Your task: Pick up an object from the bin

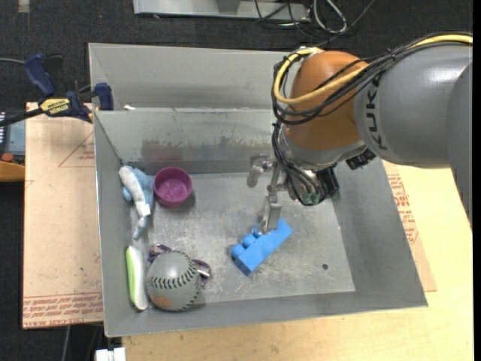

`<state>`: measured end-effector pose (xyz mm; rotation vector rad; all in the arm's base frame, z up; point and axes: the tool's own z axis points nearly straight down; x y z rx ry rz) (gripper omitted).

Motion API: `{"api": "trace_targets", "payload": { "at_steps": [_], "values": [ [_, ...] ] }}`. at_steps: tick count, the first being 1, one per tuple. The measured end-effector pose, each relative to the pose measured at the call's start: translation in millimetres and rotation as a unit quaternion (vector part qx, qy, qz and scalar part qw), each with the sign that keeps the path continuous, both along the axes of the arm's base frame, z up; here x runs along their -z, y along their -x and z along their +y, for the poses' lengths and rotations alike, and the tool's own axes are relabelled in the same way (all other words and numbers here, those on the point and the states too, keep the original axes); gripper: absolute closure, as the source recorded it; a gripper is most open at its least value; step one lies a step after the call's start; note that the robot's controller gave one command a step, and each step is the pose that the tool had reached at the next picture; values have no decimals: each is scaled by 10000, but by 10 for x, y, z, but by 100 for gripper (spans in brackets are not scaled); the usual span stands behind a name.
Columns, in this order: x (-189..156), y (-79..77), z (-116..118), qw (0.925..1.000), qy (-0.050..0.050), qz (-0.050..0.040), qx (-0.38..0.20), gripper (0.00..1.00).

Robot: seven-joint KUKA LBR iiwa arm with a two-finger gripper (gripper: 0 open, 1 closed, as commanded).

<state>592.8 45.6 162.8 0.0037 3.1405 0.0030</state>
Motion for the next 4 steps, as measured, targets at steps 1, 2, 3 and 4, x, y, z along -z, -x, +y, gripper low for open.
{"api": "trace_targets", "payload": {
  "at_steps": [1, 2, 3, 4],
  "values": [
    [0, 0, 0, 10000, 0, 0, 0, 0],
    [718, 149, -82, 9976, -3, -13, -695, 0],
    [596, 198, -349, 9990, -8, -17, -451, 0],
    [412, 212, -467, 9997, -4, -20, -260, 0]
  ]
}}
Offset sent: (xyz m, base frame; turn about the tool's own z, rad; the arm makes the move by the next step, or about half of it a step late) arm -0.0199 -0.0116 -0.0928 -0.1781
